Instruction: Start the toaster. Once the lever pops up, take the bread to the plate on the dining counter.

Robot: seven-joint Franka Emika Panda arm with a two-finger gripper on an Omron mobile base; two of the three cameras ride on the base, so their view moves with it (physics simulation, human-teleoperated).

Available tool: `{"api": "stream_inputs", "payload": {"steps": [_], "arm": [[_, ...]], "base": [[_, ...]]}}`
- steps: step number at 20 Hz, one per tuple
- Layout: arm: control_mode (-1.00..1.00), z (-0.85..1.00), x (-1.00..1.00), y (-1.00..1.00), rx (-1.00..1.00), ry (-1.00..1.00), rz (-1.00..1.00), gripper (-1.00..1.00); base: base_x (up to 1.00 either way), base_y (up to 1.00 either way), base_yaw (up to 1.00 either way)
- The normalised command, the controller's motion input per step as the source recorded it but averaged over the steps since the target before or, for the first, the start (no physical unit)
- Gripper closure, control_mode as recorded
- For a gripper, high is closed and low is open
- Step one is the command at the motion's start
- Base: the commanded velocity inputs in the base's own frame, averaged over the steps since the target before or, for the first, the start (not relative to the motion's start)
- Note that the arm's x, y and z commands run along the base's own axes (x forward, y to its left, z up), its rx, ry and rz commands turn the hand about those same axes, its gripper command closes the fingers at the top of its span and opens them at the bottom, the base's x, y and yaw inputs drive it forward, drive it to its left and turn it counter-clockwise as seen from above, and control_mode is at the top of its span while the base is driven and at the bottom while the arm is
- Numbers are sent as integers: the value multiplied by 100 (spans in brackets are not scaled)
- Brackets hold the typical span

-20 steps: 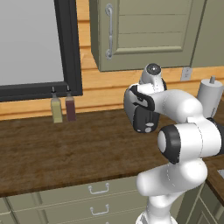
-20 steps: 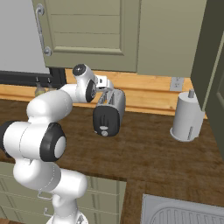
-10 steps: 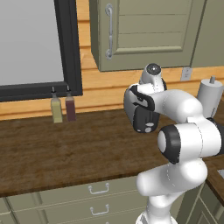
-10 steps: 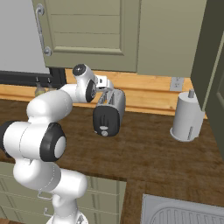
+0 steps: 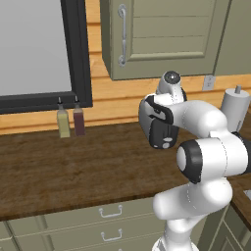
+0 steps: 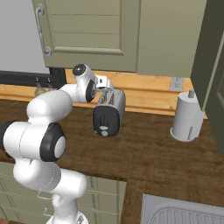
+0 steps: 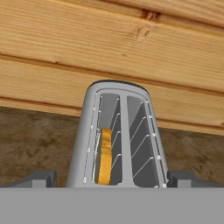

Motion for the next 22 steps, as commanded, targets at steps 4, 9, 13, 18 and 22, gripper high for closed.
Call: {"api": "stream_inputs", "payload": {"steps": [4, 9, 13, 18, 22], "arm": [[-100, 0, 0, 0, 0, 0, 0, -100], [-100, 0, 0, 0, 0, 0, 0, -100], [-100, 0, 0, 0, 0, 0, 0, -100], [-100, 0, 0, 0, 0, 0, 0, -100], [-100, 0, 0, 0, 0, 0, 0, -100]], "base": [[0, 0, 0], [0, 0, 0], [0, 0, 0], [0, 0, 0], [0, 0, 0]]}}
